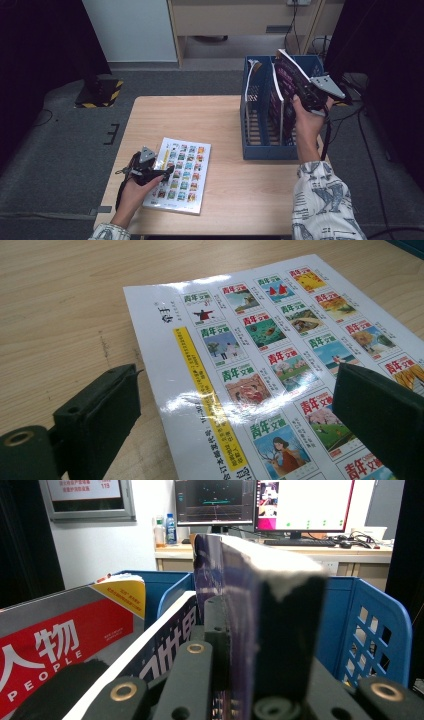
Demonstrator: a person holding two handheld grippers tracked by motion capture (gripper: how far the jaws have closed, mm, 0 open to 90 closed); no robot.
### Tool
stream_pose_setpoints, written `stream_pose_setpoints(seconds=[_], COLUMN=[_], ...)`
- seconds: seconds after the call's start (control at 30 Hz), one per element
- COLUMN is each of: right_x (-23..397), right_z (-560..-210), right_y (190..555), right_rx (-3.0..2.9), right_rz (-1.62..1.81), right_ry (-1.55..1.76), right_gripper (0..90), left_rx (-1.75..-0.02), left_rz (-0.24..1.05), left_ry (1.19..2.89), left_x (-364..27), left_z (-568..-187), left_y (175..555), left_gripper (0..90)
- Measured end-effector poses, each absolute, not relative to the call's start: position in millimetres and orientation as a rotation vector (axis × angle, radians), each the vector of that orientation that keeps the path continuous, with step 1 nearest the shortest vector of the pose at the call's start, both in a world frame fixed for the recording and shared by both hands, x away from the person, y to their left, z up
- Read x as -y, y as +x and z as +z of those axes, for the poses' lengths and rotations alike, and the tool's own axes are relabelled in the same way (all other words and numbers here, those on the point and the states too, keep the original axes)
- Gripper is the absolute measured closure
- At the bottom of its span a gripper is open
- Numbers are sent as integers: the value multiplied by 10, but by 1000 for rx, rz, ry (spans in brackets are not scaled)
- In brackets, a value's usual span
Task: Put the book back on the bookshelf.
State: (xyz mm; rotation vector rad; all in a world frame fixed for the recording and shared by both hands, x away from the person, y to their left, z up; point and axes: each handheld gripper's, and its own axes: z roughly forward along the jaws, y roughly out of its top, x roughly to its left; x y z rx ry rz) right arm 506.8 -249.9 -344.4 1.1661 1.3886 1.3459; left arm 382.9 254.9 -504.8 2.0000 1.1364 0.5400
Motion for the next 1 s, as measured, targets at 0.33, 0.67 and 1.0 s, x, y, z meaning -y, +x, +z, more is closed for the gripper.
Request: stream_pose_setpoints(seconds=[0.33, 0.67, 1.0], right_x=[2506, 2520, 2492], right_z=[-3555, -3652, -3735], right_y=[5067, 5084, 5099], right_rx=[-1403, -1403, -1430], right_rz=[1313, 1311, 1295], right_ry=[1164, 1167, 1166], right_gripper=[838, 838, 838], left_rx=[-1135, -1135, -1134], left_rz=[544, 544, 544], left_ry=[2002, 2003, 2004], left_x=[-2545, -2536, -2534], left_z=[-5048, -5053, -5053], left_y=[3831, 3833, 3834], left_gripper=[52, 52, 52])
